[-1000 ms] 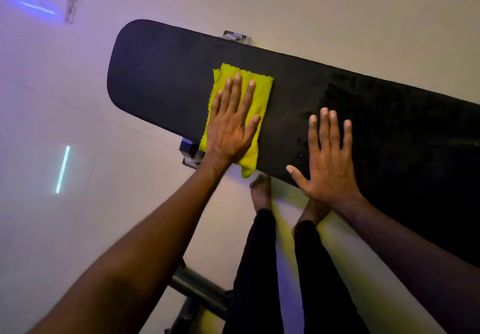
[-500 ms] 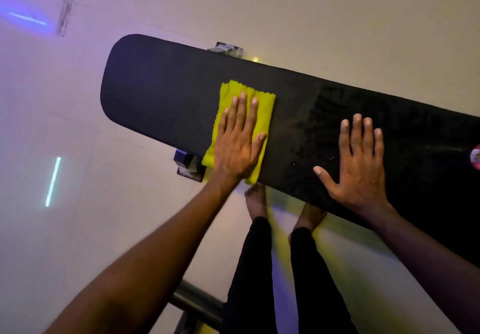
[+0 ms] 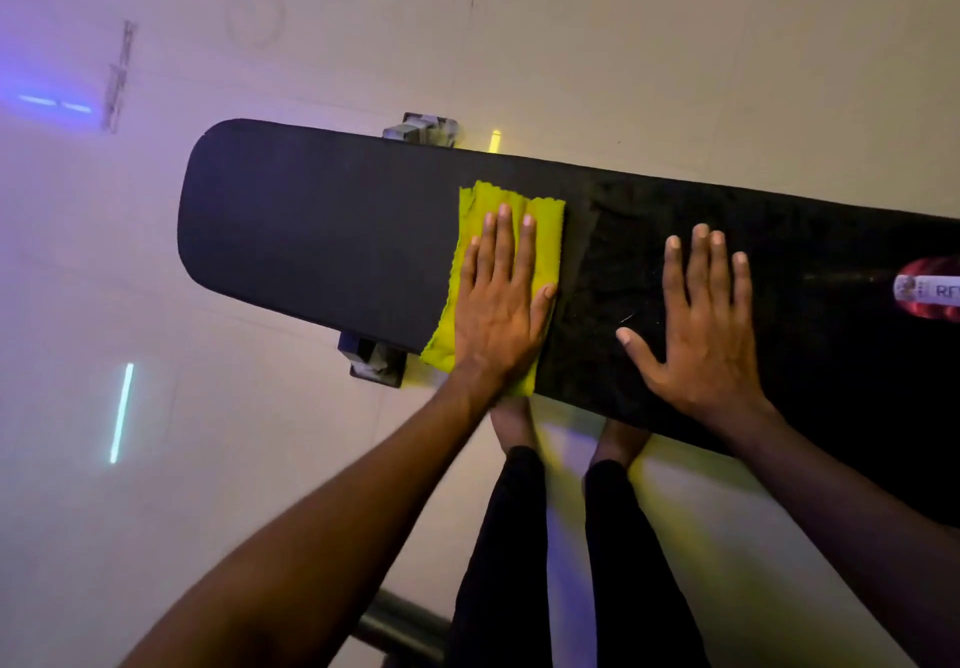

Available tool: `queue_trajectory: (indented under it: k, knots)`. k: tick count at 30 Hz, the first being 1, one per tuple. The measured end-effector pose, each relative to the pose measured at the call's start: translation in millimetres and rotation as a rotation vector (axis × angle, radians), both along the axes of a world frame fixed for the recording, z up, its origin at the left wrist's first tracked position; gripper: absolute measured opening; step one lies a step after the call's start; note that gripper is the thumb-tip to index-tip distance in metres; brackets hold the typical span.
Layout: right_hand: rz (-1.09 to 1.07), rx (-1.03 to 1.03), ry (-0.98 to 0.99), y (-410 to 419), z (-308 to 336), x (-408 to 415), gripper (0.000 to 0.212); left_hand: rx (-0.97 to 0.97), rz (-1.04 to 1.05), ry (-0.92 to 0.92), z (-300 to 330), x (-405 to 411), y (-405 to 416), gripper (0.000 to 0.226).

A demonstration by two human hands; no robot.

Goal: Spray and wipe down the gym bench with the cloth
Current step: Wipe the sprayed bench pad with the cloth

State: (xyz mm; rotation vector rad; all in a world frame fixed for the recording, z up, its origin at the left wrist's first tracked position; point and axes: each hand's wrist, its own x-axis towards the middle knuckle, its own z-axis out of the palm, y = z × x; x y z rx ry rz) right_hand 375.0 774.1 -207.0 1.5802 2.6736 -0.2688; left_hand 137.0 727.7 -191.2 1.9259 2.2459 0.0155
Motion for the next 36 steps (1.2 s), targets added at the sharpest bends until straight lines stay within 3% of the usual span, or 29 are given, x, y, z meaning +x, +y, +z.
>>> queue_trajectory:
  k: [3,8,10,12,14,16,22,29,31,34,36]
  knots:
    - [-0.011,0.025,-0.011,20,-1,17,0.105,-0.029,-0.017,-0.022,0,38,-1,0.072]
    - [0.015,0.055,0.003,30,-7,26,0.107,0.001,-0.531,-0.006,-1,13,74,0.066]
    - [-0.011,0.042,-0.004,26,-6,30,0.106,0.016,-0.463,0.008,1,0,82,0.065]
    - [-0.029,0.029,-0.001,22,-4,32,0.106,0.026,-0.253,-0.009,3,5,66,0.065]
    - [-0.030,0.026,-0.010,19,-2,30,0.106,0.000,-0.064,-0.012,4,28,40,0.068]
    - [-0.035,0.021,-0.016,18,-1,29,0.105,-0.046,-0.007,-0.026,5,60,26,0.071]
    - [-0.006,0.026,0.003,20,-3,34,0.105,-0.026,-0.491,-0.027,10,53,96,0.064]
    - [-0.058,0.003,-0.015,5,0,63,0.104,-0.044,-0.005,-0.040,9,85,39,0.071]
    - [-0.064,0.003,-0.022,3,0,61,0.104,-0.070,-0.108,-0.071,9,106,41,0.071]
    - [-0.056,0.012,-0.009,4,-1,61,0.103,-0.041,-0.423,-0.086,10,102,82,0.067]
    - [-0.048,0.009,0.014,5,-2,63,0.103,-0.018,-0.458,-0.060,8,87,99,0.066]
